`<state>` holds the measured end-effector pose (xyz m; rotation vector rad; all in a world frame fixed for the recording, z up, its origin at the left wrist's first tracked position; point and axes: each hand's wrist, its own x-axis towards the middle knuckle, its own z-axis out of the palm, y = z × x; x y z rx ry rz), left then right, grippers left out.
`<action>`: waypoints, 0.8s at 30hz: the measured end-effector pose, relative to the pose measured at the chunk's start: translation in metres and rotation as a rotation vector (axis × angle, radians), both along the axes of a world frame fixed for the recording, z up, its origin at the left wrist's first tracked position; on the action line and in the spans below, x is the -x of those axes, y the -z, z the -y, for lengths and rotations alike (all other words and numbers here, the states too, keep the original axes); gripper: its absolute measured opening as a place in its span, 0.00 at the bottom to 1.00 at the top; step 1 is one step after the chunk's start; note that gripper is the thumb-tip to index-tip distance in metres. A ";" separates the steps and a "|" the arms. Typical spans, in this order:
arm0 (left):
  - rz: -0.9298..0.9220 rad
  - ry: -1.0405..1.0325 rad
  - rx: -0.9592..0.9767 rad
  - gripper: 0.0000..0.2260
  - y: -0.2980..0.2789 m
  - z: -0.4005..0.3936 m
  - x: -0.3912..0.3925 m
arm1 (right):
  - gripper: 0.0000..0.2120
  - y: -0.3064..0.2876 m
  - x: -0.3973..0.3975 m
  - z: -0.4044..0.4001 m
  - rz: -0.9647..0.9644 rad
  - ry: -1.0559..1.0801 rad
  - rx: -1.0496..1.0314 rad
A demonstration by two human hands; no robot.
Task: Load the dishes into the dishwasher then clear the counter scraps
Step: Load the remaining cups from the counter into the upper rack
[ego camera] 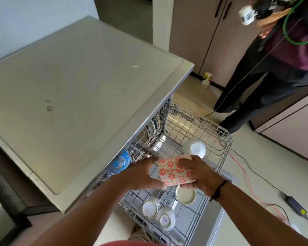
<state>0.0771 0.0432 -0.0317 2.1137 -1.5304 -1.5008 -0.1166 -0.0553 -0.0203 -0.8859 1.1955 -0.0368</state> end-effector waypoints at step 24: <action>0.651 0.014 0.141 0.35 0.113 -0.140 -0.023 | 0.35 0.135 -0.135 -0.086 -0.202 -1.682 1.220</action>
